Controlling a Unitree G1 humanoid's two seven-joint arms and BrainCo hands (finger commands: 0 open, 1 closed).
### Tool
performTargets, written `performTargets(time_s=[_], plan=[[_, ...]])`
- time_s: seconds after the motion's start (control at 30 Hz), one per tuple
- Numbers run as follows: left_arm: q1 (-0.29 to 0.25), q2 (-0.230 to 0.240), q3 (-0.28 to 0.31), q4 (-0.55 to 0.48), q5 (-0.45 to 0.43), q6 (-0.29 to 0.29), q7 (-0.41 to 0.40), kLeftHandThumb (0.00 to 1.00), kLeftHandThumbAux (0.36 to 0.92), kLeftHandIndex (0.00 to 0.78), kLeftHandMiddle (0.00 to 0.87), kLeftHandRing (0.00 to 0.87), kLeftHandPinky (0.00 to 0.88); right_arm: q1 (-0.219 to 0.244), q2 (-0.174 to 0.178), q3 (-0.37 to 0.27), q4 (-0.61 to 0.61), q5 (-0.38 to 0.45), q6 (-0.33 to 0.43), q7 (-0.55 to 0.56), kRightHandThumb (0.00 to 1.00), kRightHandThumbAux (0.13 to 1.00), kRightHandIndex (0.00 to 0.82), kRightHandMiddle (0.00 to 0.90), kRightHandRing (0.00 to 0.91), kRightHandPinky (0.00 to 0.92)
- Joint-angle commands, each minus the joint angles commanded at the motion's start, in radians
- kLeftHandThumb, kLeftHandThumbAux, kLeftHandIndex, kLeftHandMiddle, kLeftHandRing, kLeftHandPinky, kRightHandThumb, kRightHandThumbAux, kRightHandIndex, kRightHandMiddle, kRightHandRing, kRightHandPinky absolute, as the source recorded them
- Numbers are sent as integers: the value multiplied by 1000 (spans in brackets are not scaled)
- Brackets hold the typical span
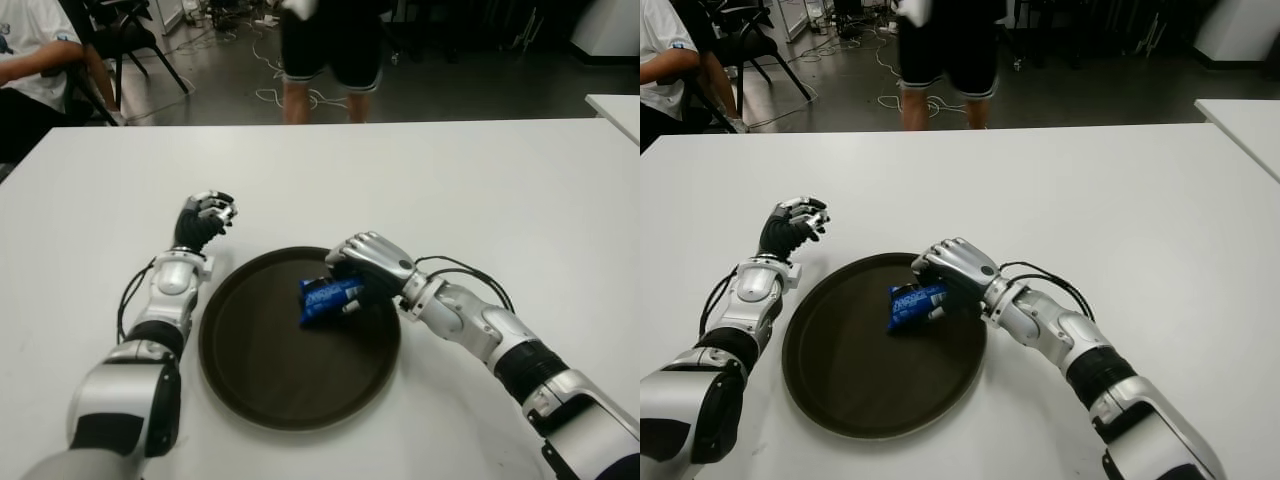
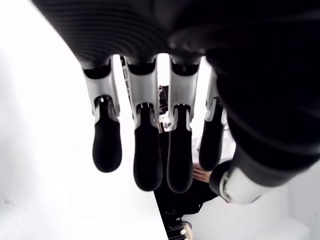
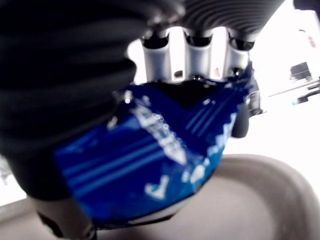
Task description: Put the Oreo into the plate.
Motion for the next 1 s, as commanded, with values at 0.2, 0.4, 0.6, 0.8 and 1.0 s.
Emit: performTargets(time_s=[0.2,0.4,0.6,0.8,1.0], plan=[[0,-1,3,0,-3,2,-8,693,715,426,524,549,575,-54,19,15,133,-9,-46,-37,0,726,154,153,112,63],[-3,-1,1,2,1,10,-4,692,715,425,519,540,556,-113,41,36,286,-27,-89,-103,0,693,50,28,16,6],[-7,-2,-2,3,7,26,12,693,715,424,518,537,548,-138,37,55,338,-38,-117,-144,0,707,10,2,1,0],[-7,1,-9,1,15,28,17,693,716,424,531,552,581,-151,41,67,369,-54,-87,-186,0,706,2,0,0,0],[-7,-1,-5,0,12,19,5,691,717,424,536,565,598,-157,48,73,387,-72,-1,-204,0,706,10,0,0,0]])
